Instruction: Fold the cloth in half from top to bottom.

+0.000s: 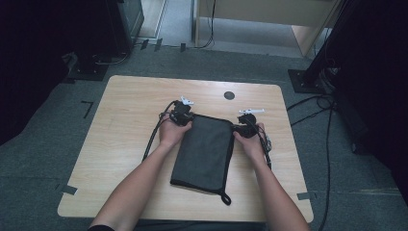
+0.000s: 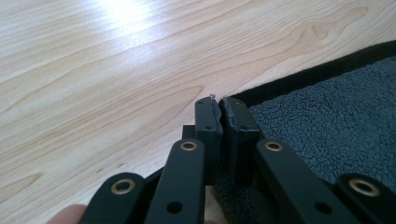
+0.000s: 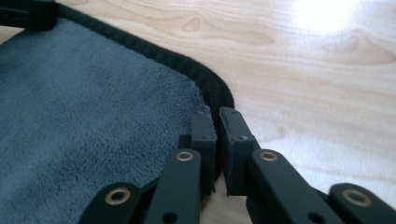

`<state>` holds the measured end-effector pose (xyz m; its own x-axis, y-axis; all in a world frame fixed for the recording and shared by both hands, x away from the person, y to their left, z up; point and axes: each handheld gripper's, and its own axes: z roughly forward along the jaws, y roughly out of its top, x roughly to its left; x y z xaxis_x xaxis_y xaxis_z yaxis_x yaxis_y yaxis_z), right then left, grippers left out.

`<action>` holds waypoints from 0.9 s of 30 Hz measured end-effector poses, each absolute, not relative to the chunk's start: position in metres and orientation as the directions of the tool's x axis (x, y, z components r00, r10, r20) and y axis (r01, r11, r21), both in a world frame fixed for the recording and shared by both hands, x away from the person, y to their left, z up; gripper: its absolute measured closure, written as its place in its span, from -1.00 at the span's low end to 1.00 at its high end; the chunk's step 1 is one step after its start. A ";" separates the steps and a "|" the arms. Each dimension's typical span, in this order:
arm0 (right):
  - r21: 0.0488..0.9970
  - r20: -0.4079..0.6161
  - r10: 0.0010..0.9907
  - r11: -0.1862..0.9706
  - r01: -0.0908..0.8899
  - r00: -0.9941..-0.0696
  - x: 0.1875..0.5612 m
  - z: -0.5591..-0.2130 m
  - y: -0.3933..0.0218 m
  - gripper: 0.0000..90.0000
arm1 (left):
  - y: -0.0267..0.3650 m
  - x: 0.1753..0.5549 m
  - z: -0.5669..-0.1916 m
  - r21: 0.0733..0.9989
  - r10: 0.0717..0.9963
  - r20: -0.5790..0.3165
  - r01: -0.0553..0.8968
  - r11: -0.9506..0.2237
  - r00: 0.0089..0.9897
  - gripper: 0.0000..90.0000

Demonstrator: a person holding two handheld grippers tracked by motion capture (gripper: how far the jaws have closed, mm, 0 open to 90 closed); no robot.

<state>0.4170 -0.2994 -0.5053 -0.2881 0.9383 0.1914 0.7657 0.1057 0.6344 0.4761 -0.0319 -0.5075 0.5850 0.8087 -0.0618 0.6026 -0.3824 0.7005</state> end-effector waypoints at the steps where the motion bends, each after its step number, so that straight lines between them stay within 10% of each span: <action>1: 0.636 0.177 0.939 0.119 0.762 -0.294 0.419 -0.505 -0.297 0.93 | -0.029 0.477 -0.507 0.699 0.811 -0.070 0.609 -0.375 0.580 0.91; 15: 0.815 0.189 0.892 0.091 0.573 -0.410 0.466 -0.456 -0.257 0.93 | 0.039 0.494 -0.434 0.819 0.865 -0.131 0.544 -0.180 0.484 0.92; 27: 0.854 0.103 0.870 0.171 0.491 -0.482 0.423 -0.448 -0.256 0.91 | 0.057 0.427 -0.437 0.879 0.793 -0.137 0.442 -0.180 0.594 0.90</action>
<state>0.4228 -0.2563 -0.4480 -0.4819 0.8701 0.1034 0.4914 0.1706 0.8541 0.4271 0.0565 -0.4371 0.5942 0.7926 -0.1370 0.4424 -0.1798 0.8786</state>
